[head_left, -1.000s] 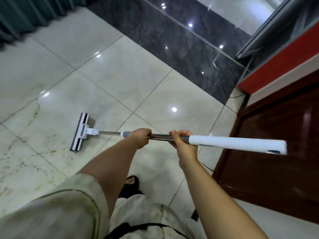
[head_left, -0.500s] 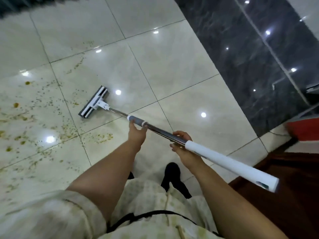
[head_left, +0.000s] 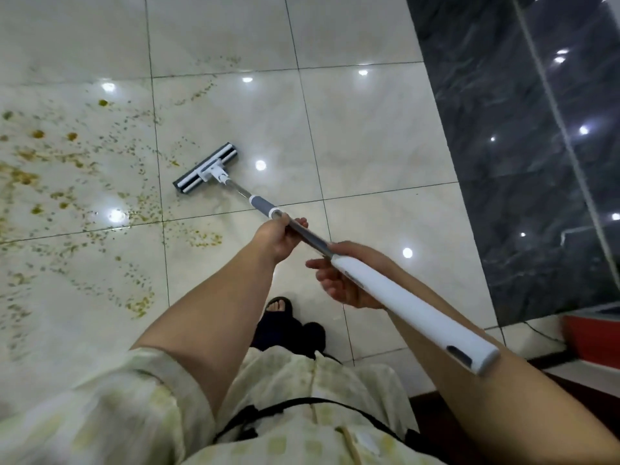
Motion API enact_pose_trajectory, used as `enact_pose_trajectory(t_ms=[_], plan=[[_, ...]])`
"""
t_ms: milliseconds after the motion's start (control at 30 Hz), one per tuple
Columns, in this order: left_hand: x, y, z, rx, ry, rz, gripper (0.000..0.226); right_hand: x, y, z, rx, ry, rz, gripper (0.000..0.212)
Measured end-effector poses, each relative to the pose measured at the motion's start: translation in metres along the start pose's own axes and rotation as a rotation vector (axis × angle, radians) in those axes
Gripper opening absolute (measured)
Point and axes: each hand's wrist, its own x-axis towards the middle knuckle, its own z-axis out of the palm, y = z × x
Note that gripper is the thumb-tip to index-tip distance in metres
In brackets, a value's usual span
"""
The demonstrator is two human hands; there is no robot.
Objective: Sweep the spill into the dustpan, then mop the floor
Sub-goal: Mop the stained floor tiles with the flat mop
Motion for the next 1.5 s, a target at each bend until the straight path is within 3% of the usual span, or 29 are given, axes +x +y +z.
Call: enact_pose_trajectory(t_ms=[133, 400, 633, 767, 933, 1033, 1167, 1500], plan=[[0.002, 0.035, 0.023, -0.063, 0.021, 0.025, 0.009, -0.005, -0.049, 0.017, 0.008, -0.208, 0.059, 0.053], [-0.023, 0.084, 0.041, -0.110, 0.059, 0.197, 0.024, -0.016, -0.101, 0.080, -0.189, -0.226, 0.140, 0.060], [-0.018, 0.060, 0.030, -0.296, 0.115, 0.353, 0.018, -0.005, -0.102, 0.052, -0.397, -0.306, 0.191, 0.056], [-0.001, 0.026, 0.014, -0.455, 0.213, 0.399, 0.012, 0.007, -0.087, 0.023, -0.490, -0.214, 0.225, 0.017], [0.020, -0.032, -0.014, -0.624, 0.290, 0.385, 0.012, 0.009, -0.065, -0.013, -0.663, -0.103, 0.297, 0.009], [0.032, -0.068, -0.008, -0.710, 0.208, 0.381, 0.010, 0.002, -0.058, -0.042, -0.665, -0.006, 0.330, 0.009], [0.035, -0.092, 0.016, -0.764, 0.107, 0.328, 0.026, -0.021, -0.069, -0.068, -0.739, 0.055, 0.419, 0.018], [0.047, 0.018, -0.016, -0.640, 0.280, 0.331, 0.019, 0.038, -0.091, 0.025, -0.815, 0.033, 0.392, 0.025]])
